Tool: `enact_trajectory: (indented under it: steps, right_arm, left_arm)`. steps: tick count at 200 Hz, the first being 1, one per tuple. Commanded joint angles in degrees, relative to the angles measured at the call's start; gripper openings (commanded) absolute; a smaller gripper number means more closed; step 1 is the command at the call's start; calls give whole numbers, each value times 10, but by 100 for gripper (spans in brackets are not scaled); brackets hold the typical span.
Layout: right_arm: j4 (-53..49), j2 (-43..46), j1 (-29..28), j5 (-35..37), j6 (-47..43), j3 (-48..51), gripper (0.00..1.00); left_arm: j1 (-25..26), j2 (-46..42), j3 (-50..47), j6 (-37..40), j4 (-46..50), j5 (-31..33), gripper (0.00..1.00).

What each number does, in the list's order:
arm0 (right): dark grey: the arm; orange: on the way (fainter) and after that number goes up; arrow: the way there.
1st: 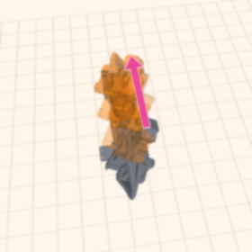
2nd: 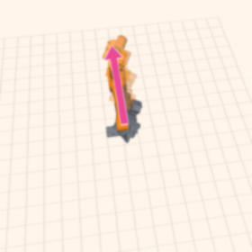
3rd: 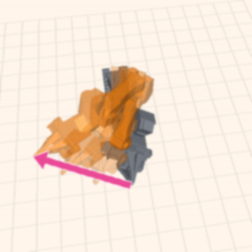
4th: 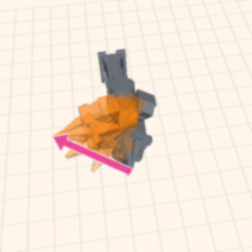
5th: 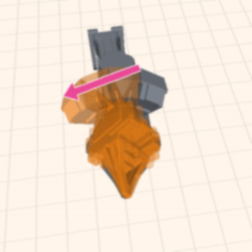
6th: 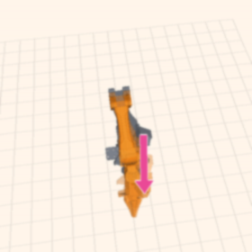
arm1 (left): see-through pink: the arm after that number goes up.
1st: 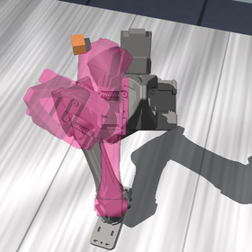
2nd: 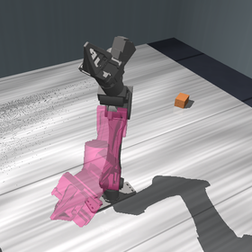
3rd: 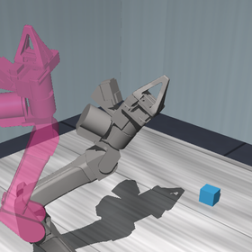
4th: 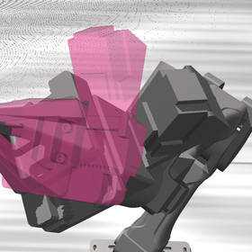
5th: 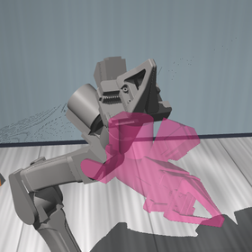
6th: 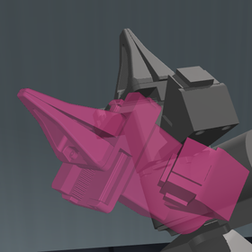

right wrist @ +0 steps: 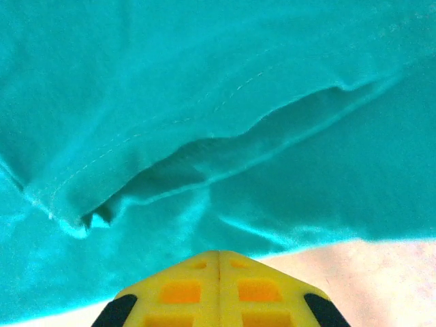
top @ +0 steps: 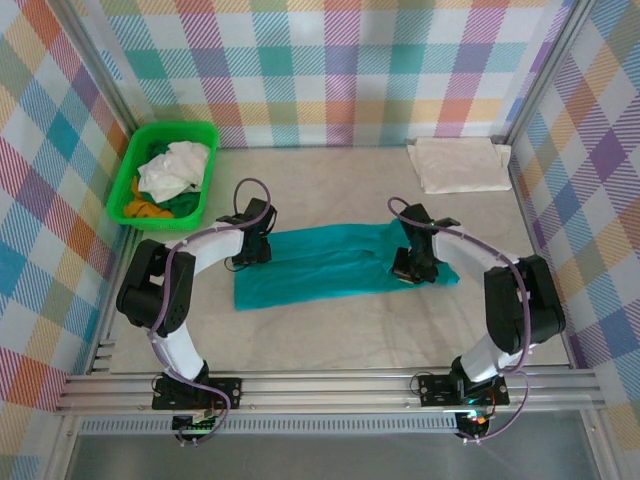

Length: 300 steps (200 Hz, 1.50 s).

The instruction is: Fold and stack the t-shirts

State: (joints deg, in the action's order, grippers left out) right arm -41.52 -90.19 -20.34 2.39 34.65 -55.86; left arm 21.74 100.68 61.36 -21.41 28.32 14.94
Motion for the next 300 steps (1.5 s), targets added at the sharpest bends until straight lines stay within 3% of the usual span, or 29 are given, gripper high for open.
enact_trajectory:
  steps: [1, 29, 76, 135, 171, 197, 240, 260, 300]
  right_arm:
    - [-12, 51, -3, 16, 9, -35, 0]
    - [17, 39, 9, -2, -7, -89, 2]
    - [58, -115, 10, -68, -25, -177, 0]
    - [128, -167, 10, -79, 12, -60, 0]
    - [137, -190, 10, -64, 6, -76, 0]
    - [121, -220, 10, -56, -8, -139, 0]
    - [126, -325, 8, -98, -27, -275, 0]
    - [147, -356, 5, -117, -40, -323, 0]
    - [73, -455, 4, -161, -82, -509, 0]
  left_arm:
    - [3, 9, 17, 2, 12, 3, 42]
    - [3, 3, 22, 4, 8, 4, 42]
    - [3, 20, 48, 8, 2, -5, 41]
    - [-2, 54, 4, -12, -24, -8, 37]
    - [0, 55, -24, -37, -9, 3, 33]
    - [-4, 6, -62, -73, 26, -18, 34]
    - [13, -68, -188, -183, 2, -143, 34]
    - [56, -110, -239, -241, -12, -162, 34]
    - [152, -182, -239, -281, 42, -146, 33]
